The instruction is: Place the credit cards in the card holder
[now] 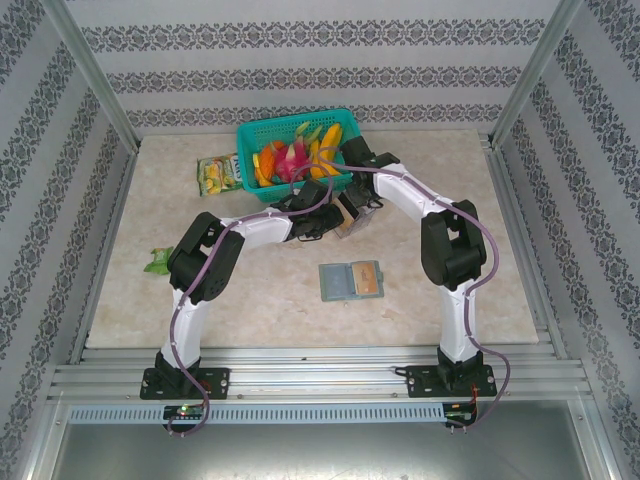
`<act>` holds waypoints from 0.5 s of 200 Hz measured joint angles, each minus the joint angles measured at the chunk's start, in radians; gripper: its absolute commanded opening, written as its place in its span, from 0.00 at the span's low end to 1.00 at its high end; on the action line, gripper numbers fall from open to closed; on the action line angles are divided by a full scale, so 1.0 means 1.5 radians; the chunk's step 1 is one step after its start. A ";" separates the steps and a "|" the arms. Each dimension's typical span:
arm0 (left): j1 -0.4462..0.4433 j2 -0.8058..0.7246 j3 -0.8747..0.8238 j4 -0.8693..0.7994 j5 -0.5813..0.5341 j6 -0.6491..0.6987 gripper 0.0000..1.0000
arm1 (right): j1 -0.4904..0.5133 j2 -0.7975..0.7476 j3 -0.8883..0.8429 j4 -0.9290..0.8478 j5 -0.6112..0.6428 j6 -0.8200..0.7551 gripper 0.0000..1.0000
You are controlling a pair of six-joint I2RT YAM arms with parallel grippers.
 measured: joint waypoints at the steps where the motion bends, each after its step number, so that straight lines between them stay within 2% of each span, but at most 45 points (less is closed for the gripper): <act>1: 0.000 0.000 0.000 0.000 0.000 0.000 0.44 | 0.000 0.000 0.001 0.000 0.000 0.000 0.45; 100: 0.000 0.000 0.000 0.001 0.000 0.000 0.43 | 0.000 0.023 0.016 -0.002 -0.001 0.000 0.43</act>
